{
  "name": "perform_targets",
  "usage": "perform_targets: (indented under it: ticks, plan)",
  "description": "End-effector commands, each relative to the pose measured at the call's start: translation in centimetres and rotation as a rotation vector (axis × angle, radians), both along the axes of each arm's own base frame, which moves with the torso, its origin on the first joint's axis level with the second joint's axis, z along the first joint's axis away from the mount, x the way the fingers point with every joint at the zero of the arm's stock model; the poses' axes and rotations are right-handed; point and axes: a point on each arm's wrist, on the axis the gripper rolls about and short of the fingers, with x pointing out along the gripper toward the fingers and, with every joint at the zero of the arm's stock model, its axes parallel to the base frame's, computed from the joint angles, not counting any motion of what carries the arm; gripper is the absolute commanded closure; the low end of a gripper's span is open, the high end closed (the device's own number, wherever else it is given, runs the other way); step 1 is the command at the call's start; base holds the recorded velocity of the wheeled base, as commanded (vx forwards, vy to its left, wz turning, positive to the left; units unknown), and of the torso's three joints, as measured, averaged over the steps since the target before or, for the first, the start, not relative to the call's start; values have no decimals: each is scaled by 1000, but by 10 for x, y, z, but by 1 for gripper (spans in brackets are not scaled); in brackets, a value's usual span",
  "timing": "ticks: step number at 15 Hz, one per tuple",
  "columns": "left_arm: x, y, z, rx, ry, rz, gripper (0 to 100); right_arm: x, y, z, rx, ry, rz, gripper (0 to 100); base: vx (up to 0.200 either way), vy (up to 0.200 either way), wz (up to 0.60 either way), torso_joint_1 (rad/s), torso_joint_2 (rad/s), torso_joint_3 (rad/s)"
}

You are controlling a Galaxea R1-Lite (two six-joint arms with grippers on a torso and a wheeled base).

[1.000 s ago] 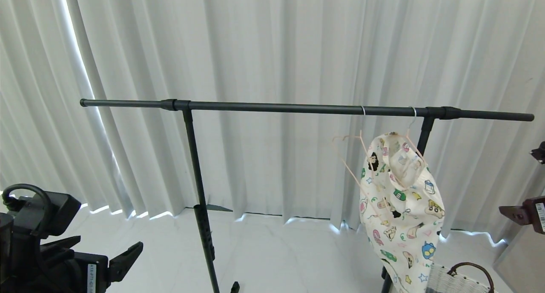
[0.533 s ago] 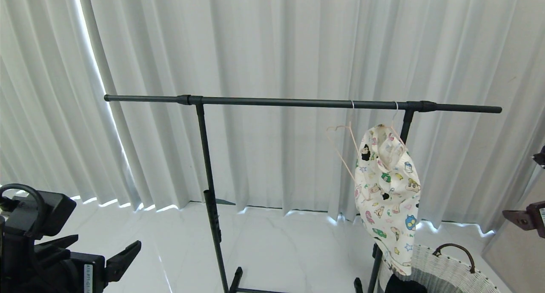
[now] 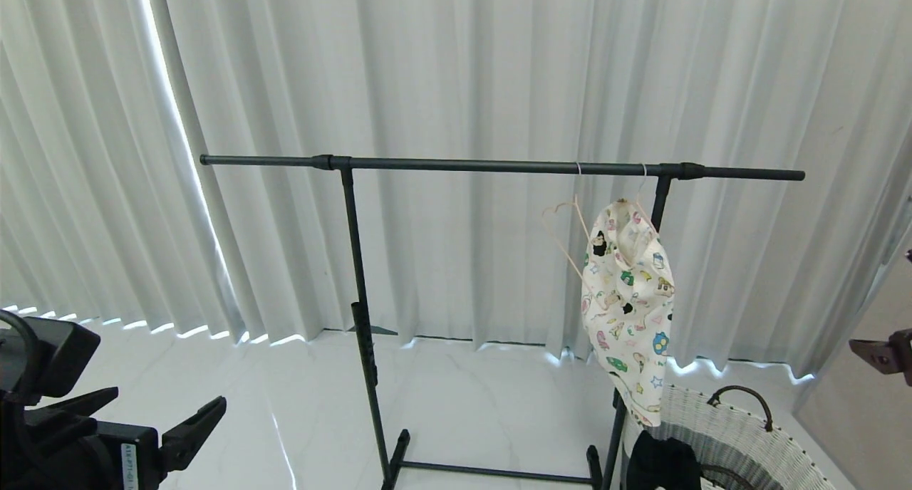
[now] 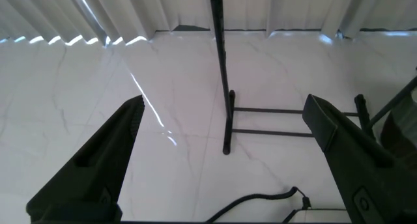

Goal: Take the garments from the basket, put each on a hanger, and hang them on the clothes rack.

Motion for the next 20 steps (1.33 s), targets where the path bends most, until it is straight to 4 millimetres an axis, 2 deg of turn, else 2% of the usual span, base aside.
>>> perform_targets:
  ticks: [1,6,20]
  plan:
    - [-6,2,-1,2,-14,0,0,-3,-1,-2,-1,-2,-8,0,0,0,0,0,0,0]
    - [-8,2,-5,45,-1,-22,0,-4,-1,-3,-19,-6,13,0,0,0,0,-43,98,52]
    - [-9,6,-19,87,60,0,0,13,-6,-27,-43,83,5,0,0,0,0,-209,489,278]
